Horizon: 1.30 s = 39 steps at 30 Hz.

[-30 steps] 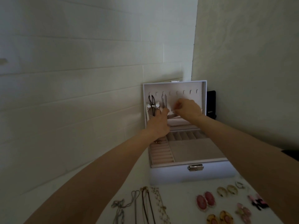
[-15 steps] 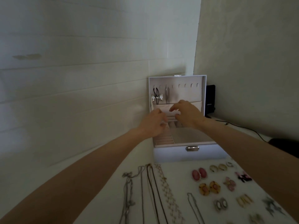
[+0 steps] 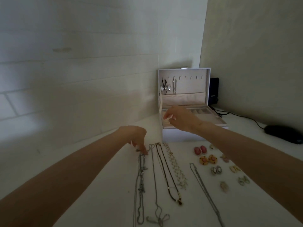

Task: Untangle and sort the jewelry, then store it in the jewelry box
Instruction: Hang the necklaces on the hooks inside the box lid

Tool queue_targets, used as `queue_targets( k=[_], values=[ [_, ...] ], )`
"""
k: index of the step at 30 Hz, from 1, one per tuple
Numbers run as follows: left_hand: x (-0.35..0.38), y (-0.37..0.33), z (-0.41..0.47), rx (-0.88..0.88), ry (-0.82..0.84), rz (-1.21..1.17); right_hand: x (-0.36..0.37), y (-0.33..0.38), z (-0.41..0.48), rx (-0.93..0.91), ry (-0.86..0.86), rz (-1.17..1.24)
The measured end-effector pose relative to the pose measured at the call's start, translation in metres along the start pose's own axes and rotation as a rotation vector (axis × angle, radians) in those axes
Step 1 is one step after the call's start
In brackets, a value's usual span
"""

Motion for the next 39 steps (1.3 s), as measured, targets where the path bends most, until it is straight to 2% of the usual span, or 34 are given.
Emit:
queue_targets(
  k=[9,12,15,19,25,28,34,39],
  values=[
    [0.02,0.012,0.0,0.072,-0.038,-0.118,0.015,0.019,-0.004,-0.038,0.044,0.003],
    [0.022,0.013,0.001,0.111,-0.125,-0.159,0.024,0.028,-0.006,-0.069,0.063,-0.01],
    [0.016,0.002,-0.003,0.239,-0.21,-0.241,0.029,0.03,-0.009,-0.093,0.025,-0.047],
    [0.019,-0.011,-0.007,0.35,-0.171,-0.172,0.026,0.032,-0.01,-0.109,-0.027,-0.082],
    [0.023,-0.01,-0.002,0.349,-0.187,-0.101,0.038,0.034,-0.012,-0.093,0.079,0.0],
    [0.022,-0.009,-0.006,0.365,-0.157,-0.14,0.045,0.033,-0.015,-0.056,0.123,0.138],
    [0.017,-0.003,-0.021,0.366,0.025,-0.412,0.07,0.03,-0.024,0.237,0.385,0.633],
    [0.003,0.005,-0.036,0.433,0.011,-0.65,0.075,0.035,-0.03,0.296,0.461,0.868]
  ],
)
Point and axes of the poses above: each hand's wrist, its own z-axis towards the middle knuckle, its own x-axis out of the palm, y = z × x, the point moved 8 cm from there along z, towards the middle knuckle, and after that the axes turned 10 degrees about z, right-handed, at the moved point
